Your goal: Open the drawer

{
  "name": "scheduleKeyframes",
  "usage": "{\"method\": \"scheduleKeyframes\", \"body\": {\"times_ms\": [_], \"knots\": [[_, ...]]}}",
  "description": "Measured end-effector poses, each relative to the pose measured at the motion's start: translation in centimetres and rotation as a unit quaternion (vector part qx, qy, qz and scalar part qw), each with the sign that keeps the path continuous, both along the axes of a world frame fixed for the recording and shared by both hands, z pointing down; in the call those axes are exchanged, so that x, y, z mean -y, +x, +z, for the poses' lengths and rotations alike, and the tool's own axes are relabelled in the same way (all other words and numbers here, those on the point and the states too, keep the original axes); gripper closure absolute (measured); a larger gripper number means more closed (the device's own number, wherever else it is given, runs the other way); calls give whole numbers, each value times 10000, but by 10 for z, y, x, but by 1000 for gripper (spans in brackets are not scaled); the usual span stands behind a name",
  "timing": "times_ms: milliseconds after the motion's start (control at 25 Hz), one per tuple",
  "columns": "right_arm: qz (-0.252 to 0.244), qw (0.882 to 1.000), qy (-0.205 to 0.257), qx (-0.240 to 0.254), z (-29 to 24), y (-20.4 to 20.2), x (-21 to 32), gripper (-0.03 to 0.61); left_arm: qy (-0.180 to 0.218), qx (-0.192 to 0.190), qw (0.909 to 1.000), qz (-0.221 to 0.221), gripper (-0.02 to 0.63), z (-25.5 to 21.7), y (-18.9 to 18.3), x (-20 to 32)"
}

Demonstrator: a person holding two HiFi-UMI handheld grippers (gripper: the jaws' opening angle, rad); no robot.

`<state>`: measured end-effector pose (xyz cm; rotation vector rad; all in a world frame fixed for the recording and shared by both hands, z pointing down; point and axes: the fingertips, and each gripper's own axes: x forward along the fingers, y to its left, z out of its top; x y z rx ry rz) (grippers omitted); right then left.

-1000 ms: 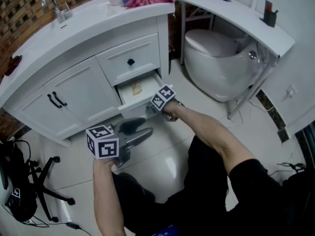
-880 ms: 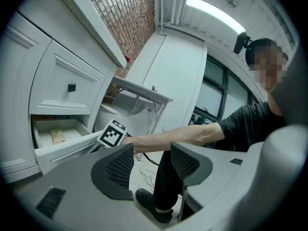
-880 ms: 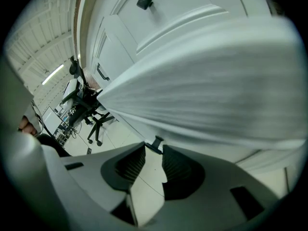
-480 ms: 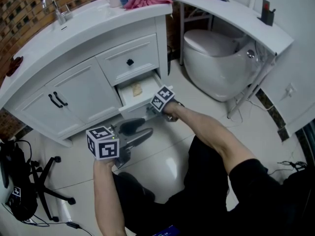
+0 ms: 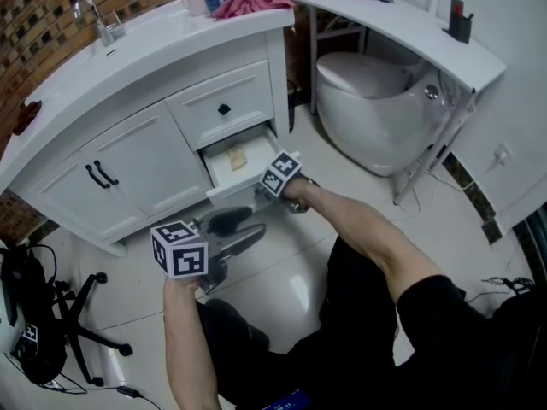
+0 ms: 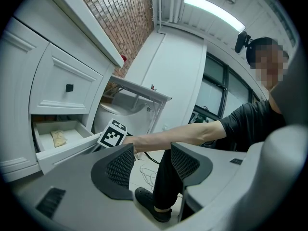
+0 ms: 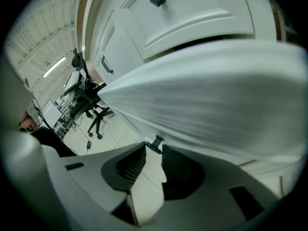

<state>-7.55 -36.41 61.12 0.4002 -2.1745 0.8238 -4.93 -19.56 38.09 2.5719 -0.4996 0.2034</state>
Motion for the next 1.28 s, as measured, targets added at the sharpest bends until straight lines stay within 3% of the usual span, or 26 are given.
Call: {"method": "scheduleKeyframes", "body": {"times_ms": [1280], "knots": [[-239,9994,95,-231,-1,11,-30,470,221,165,9996,-1,370,-10,11,-37]]}}
